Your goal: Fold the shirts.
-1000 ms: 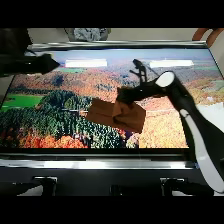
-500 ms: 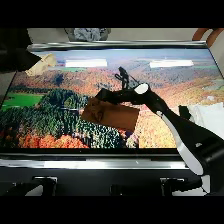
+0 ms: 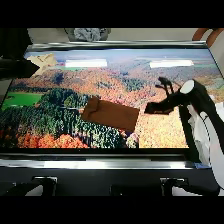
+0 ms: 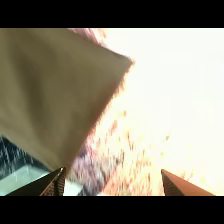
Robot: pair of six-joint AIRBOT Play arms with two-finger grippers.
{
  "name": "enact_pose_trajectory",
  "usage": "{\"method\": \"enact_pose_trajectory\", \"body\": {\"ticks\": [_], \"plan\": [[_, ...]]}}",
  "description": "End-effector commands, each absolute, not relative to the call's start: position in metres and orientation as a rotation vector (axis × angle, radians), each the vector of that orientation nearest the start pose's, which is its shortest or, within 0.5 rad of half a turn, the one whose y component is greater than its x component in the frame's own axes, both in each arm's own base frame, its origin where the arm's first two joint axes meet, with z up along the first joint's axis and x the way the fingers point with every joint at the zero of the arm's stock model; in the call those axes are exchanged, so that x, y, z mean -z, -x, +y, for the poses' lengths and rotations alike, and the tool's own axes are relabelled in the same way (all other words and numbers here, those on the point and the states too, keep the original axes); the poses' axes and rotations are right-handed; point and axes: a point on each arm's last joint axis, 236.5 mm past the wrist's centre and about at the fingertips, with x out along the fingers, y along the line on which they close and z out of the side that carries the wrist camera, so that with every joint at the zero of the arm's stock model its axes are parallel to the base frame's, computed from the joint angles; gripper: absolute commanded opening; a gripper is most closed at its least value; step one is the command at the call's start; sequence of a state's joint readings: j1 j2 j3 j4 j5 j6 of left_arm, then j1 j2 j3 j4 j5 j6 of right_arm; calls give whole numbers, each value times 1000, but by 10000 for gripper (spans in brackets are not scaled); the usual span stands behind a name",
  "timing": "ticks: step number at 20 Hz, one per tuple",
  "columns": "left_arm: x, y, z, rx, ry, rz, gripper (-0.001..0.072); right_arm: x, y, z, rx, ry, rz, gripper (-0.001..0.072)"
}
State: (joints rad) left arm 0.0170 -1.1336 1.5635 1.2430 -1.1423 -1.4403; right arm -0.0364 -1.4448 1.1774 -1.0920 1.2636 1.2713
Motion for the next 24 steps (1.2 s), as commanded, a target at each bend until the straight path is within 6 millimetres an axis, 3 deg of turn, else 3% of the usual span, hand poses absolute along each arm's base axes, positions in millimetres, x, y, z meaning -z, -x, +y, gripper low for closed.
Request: {"method": "enact_pose_trajectory", "body": {"ticks": [1,5,7,8,10,11,13,15,17,21,24], "plan": [[-225,-427,-39,187,42,734,26,63,-350,127,-480,-565,1369,706],[-196,-420,-37,182,37,816,26,84,-365,163,-468,-674,1286,691],[-194,-420,-37,182,38,821,26,85,-377,178,-466,-724,1244,629],[-194,-420,-37,182,38,821,26,85,-380,183,-470,-740,1232,479],[-194,-420,-37,182,38,821,26,79,-388,186,-482,-751,1191,46],[-194,-420,-37,182,38,821,26,70,-395,185,-512,-734,1151,50],[-193,-420,-37,182,38,822,26,27,-412,178,-636,-634,1037,48],[-187,-422,-37,182,39,836,26,-32,-431,150,-686,-571,951,48],[-178,-426,-37,183,42,859,26,-83,-441,101,-626,-489,945,48],[-162,-432,-38,184,45,896,26,-144,-427,-32,-336,-265,1017,49],[-158,-434,-38,184,46,905,26,-179,-408,-104,-185,-296,976,49]]}}
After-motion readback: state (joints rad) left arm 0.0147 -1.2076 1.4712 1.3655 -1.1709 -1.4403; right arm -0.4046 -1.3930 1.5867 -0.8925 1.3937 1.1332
